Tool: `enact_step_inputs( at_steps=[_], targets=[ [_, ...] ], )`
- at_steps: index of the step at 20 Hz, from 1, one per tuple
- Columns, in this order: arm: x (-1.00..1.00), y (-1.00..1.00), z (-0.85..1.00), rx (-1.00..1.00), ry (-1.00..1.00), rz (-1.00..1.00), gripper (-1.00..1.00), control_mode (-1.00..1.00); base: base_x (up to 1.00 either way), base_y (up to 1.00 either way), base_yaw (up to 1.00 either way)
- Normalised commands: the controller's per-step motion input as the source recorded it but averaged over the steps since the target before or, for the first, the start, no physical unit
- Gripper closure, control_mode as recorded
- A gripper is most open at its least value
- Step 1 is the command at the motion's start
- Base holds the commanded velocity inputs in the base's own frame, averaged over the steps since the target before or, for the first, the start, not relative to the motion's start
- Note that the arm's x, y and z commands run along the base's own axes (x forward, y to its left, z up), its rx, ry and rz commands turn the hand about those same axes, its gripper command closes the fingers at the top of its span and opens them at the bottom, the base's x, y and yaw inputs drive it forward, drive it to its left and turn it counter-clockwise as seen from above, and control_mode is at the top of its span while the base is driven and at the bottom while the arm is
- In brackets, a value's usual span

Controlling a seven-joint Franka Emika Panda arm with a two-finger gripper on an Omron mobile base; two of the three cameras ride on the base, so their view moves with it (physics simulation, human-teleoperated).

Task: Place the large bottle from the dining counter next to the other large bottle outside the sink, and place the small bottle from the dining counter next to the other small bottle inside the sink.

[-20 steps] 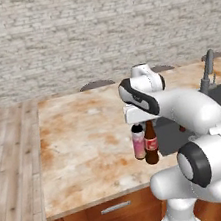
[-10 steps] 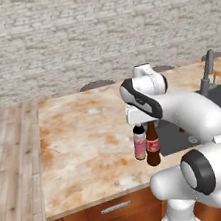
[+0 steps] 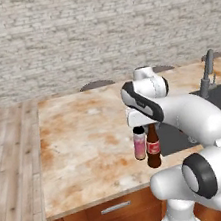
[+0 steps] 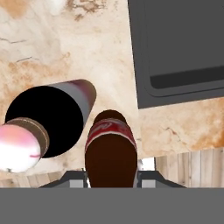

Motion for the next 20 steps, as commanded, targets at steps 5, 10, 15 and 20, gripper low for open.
enact_step_inputs(
  at_steps=[5, 10, 15, 20],
  targets=[
    [0.00, 0.00, -0.32, -0.01, 0.00, -0.01, 1.00, -1.00, 0.00, 0.00, 0.00],
    [0.00, 0.00, -0.20, 0.00, 0.00, -0.01, 1.00, -1.00, 0.00, 0.00, 0.00],
    [0.00, 0.00, 0.00, 0.00, 0.00, 0.00, 1.00, -1.00, 0.00, 0.00, 0.00],
    [0.00, 0.00, 0.00, 0.00, 0.00, 0.00, 1.00, -1.00, 0.00, 0.00, 0.00]
  ],
)
